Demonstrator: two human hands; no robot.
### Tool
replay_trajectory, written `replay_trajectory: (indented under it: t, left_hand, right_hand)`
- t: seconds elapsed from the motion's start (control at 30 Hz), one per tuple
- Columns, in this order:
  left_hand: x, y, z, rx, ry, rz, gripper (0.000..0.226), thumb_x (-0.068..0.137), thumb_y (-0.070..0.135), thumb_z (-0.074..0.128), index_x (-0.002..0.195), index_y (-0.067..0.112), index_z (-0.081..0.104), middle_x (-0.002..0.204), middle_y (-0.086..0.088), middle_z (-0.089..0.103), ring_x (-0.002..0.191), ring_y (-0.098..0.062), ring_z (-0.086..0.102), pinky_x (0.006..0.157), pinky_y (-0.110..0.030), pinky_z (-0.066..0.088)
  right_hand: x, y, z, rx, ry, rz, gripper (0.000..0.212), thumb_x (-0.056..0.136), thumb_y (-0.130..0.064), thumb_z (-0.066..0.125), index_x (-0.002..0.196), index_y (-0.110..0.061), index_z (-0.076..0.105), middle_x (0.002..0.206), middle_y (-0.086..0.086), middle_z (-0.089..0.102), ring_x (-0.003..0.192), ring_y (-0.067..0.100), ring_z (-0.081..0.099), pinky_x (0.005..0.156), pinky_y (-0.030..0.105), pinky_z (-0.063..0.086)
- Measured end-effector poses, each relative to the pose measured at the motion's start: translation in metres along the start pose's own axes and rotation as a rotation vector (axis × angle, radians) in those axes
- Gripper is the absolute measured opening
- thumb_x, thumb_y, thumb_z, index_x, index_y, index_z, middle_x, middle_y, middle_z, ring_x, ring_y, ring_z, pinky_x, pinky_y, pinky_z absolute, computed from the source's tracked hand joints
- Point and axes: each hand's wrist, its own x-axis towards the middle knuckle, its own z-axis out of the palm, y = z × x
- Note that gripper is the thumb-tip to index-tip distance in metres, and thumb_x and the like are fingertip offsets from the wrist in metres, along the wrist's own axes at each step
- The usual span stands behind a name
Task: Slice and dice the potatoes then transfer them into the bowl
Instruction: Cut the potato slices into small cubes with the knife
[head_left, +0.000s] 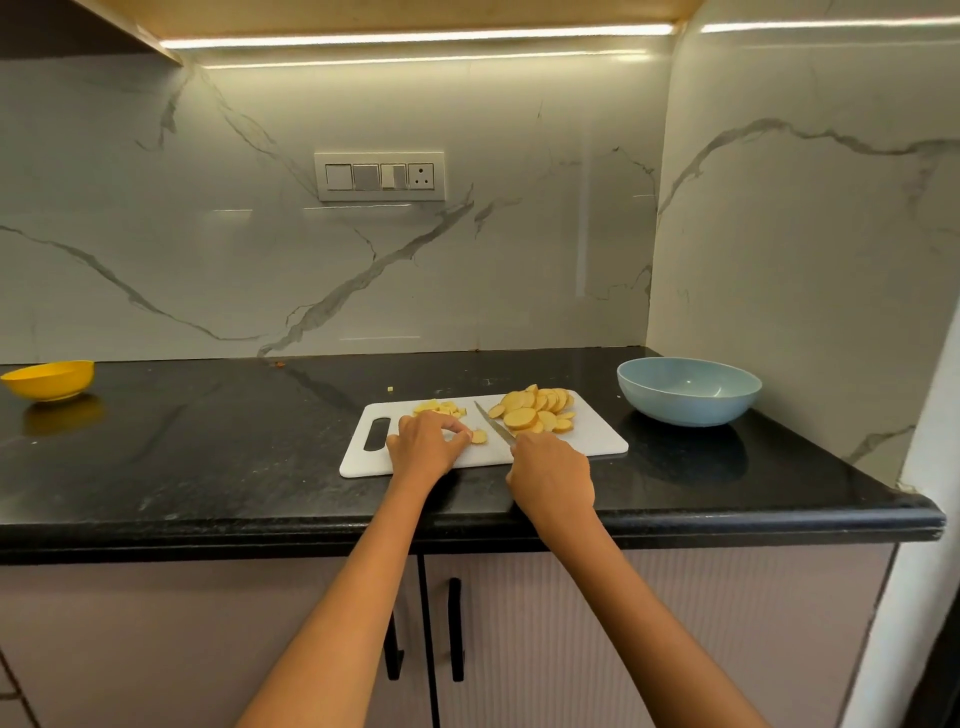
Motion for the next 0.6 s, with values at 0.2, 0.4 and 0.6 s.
replay_trajectory:
  t: [0.2,0.4,0.6]
  left_hand:
    - [0.002,-0.002,0.003,-0.061,0.073,-0.003,0.019,0.090,0.030,0.058,0.100,0.021,0.070,0.121,-0.001,0.061,0.118,-0.025,0.044,0.091,-0.037,0.034]
    - [0.002,-0.002,0.002,-0.079,0.057,0.017,0.013,0.083,0.032,0.066,0.092,0.024,0.072,0.118,0.000,0.062,0.117,-0.024,0.045,0.089,-0.037,0.035]
    - [0.001,-0.001,0.001,-0.044,0.045,0.020,0.011,0.083,0.032,0.066,0.090,0.025,0.072,0.116,-0.001,0.063,0.117,-0.024,0.045,0.089,-0.038,0.037]
  right_hand:
    - [-0.003,-0.004,0.000,0.026,0.002,0.003,0.024,0.097,-0.019,0.045,0.117,-0.010,0.055,0.112,0.008,0.060,0.098,0.021,0.061,0.076,0.026,0.044]
    - [-0.004,-0.010,-0.002,-0.007,-0.008,-0.010,0.025,0.096,-0.019,0.046,0.118,-0.010,0.054,0.112,0.007,0.060,0.098,0.020,0.060,0.075,0.025,0.042]
    - [-0.005,-0.011,-0.004,-0.021,-0.017,-0.014,0.025,0.096,-0.020,0.047,0.118,-0.010,0.055,0.111,0.007,0.061,0.097,0.020,0.061,0.076,0.026,0.043]
